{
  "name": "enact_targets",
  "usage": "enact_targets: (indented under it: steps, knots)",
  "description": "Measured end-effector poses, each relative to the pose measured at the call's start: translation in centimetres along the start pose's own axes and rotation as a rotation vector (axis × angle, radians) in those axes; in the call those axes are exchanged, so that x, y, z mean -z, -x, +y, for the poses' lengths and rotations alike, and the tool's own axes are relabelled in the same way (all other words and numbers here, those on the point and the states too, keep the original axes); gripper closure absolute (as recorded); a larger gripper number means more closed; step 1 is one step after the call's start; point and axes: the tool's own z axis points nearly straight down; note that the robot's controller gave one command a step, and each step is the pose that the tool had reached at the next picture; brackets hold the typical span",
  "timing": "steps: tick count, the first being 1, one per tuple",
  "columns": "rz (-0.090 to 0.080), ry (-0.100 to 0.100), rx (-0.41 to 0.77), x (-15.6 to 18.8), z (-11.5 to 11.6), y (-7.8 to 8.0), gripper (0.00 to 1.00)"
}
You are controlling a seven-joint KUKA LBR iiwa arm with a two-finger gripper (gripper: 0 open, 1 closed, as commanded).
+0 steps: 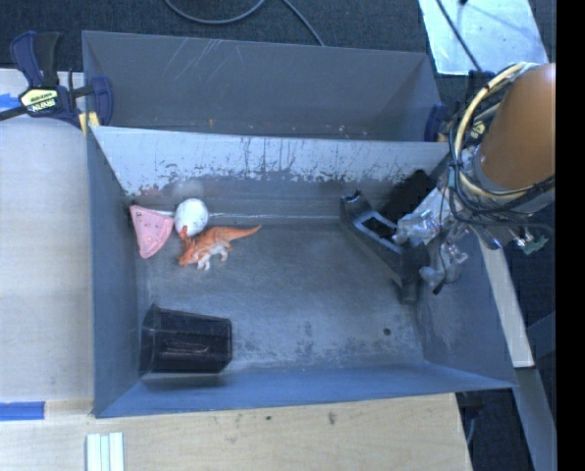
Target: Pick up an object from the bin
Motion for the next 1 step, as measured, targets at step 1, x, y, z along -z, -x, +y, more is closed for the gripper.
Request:
enact_targets:
  steps: [1]
  knots:
    - [0.016, 0.016, -0.005, 1.66, 0.1, -0.6, 1.0]
